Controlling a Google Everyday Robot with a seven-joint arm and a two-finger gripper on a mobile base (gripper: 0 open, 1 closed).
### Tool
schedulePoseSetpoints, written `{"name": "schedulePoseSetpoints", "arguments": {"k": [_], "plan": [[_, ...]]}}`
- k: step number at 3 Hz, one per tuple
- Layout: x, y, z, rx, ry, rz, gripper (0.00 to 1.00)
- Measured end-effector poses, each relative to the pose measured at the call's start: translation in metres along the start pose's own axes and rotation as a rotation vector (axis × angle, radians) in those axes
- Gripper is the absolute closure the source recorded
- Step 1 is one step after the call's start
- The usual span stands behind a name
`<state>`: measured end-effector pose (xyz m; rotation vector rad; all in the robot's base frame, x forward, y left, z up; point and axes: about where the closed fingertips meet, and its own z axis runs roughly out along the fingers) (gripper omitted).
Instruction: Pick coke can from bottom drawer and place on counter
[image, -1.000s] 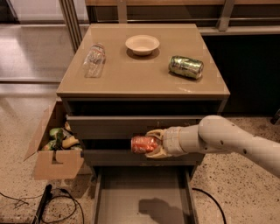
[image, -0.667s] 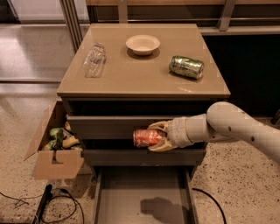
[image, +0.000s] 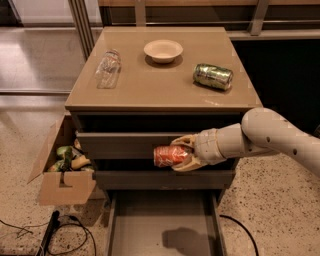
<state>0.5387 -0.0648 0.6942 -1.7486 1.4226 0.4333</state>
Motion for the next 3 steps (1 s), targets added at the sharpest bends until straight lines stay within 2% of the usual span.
{"name": "schedulePoseSetpoints", "arguments": {"k": [1,3], "plan": [[-0.012,-0.005,0.0,-0.02,0.009,-0.026,1.0],[-0.087,-0.043,-0.029,-0.071,0.056,-0.153,1.0]]}}
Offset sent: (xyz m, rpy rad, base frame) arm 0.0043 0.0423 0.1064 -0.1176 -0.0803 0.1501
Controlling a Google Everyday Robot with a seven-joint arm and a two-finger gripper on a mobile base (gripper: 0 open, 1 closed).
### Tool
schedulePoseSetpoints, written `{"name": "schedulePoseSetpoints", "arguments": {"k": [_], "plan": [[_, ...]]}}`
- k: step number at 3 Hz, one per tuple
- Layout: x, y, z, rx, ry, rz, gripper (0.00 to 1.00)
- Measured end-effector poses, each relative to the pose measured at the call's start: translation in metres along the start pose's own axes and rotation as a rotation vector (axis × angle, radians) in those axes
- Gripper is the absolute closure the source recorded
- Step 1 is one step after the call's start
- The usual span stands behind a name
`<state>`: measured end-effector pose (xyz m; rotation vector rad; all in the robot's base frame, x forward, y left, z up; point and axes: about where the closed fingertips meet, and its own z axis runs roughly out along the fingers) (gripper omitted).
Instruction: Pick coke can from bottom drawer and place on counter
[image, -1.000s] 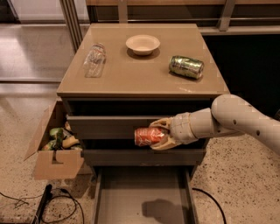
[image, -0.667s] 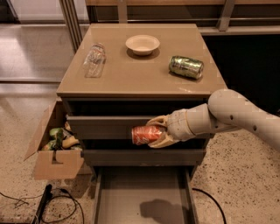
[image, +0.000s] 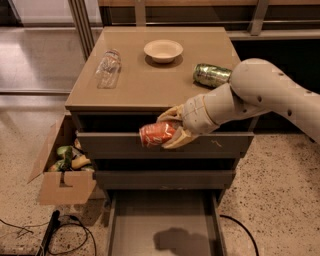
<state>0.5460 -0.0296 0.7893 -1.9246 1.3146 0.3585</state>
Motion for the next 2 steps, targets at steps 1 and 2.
{"name": "schedulePoseSetpoints", "arguments": {"k": [1,2], "plan": [[-0.0365,-0.0461,-0.0351,0.013,0.045,-0.074,1.0],[-0.0365,-0.046,-0.035,0.013,0.045,-0.074,1.0]]}}
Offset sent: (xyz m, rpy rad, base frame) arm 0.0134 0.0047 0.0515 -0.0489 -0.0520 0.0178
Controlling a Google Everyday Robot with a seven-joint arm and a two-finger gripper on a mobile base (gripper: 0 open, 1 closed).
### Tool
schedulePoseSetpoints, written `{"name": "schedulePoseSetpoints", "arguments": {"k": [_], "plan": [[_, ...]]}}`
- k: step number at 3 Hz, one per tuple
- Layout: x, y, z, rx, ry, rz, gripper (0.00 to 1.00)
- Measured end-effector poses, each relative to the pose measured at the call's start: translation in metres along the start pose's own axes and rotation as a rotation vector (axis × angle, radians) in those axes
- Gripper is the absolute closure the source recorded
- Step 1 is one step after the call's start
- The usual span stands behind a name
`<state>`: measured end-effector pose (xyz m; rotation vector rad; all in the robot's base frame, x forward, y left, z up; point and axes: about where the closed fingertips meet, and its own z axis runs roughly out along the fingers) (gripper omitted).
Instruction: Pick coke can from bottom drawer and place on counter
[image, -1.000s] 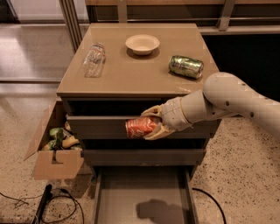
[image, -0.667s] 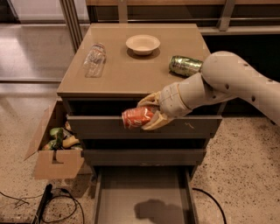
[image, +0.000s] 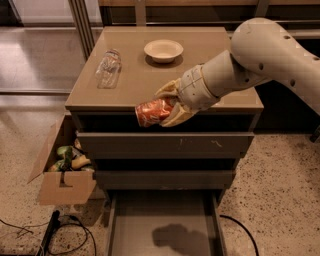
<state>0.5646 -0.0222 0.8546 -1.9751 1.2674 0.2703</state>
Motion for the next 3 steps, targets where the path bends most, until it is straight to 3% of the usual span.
{"name": "schedulePoseSetpoints", "arguments": {"k": [1,2,3], "plan": [[-0.004,-0.011,-0.006,-0.002,0.001,-0.018,1.0],[-0.01,-0.04,-0.019,-0.01,-0.021,-0.051,1.0],[-0.007,-0.073,-0.02,-0.034,-0.09,-0.033,1.0]]}}
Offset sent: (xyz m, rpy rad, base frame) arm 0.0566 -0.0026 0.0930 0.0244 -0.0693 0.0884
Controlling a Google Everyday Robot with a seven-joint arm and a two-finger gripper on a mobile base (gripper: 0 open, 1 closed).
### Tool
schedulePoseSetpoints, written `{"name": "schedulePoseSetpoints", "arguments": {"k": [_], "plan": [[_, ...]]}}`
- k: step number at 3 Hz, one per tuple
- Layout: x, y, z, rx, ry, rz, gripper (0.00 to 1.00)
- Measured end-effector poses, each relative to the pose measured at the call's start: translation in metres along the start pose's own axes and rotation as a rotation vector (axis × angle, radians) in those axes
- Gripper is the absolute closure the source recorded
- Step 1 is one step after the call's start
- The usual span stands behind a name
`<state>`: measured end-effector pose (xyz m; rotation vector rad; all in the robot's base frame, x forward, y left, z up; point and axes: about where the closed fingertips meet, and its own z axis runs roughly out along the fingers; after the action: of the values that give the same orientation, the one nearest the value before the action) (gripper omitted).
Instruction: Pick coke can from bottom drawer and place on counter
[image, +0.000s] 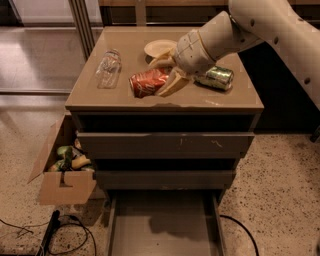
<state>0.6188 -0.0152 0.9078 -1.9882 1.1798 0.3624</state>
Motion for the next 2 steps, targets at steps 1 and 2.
{"name": "schedulePoseSetpoints", "arguments": {"k": [1,2], "plan": [[0.012,-0.037,0.003,0.015,-0.046,0.052,1.0],[0.024,-0.061,0.01,0.051,-0.036,0.133,1.0]]}}
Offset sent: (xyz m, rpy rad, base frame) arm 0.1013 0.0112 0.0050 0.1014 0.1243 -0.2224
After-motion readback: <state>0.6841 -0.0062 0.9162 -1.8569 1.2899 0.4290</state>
